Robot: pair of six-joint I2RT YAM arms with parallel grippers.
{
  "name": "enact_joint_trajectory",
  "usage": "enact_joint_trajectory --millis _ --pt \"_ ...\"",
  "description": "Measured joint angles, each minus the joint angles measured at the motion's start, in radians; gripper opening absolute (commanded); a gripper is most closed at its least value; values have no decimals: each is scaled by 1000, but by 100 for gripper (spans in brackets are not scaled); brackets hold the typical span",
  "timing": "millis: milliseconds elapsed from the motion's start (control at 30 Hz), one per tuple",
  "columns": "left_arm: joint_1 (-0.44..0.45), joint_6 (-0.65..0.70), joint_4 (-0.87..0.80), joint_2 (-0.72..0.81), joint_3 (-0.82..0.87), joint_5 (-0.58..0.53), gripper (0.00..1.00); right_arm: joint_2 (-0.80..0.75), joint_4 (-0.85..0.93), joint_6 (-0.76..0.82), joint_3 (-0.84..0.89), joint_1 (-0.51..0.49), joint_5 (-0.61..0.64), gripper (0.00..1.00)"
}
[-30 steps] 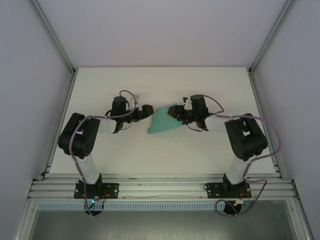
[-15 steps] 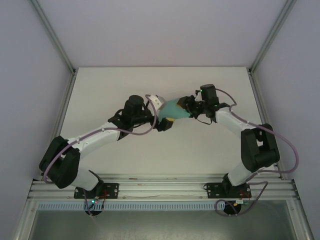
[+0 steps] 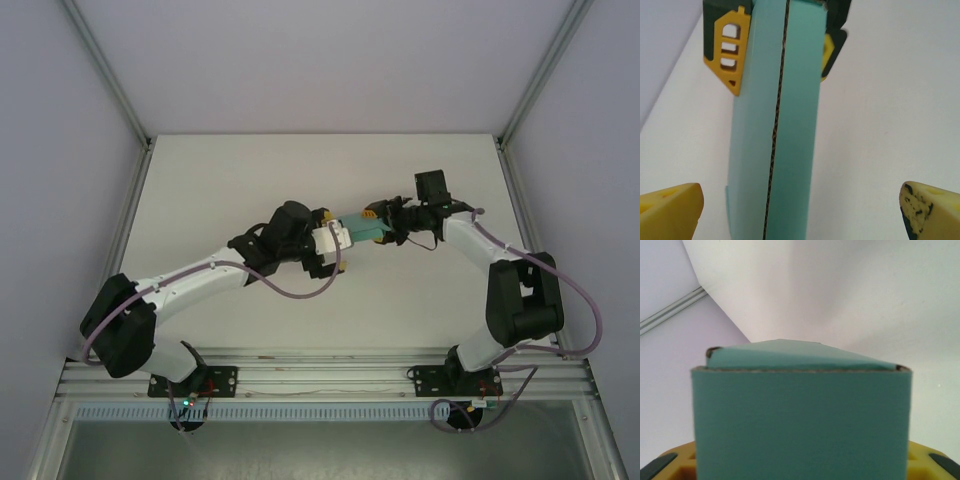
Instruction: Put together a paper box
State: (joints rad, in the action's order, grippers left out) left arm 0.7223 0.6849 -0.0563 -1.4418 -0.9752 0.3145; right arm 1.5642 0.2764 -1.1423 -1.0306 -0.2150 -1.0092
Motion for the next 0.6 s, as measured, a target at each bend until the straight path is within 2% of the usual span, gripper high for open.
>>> enact_joint_trajectory --millis 133,200,500,600 --pt "0 51 34 0 21 -92 99 0 -23 -51 4 0 -45 46" --pt "0 71 39 -6 27 -119 96 0 -31 -65 11 0 -63 46" --pt "0 101 34 -64 11 -144 73 0 -32 -99 34 0 -102 48" --pt "0 99 36 -65 10 -143 62 0 -26 -98 34 0 -103 49"
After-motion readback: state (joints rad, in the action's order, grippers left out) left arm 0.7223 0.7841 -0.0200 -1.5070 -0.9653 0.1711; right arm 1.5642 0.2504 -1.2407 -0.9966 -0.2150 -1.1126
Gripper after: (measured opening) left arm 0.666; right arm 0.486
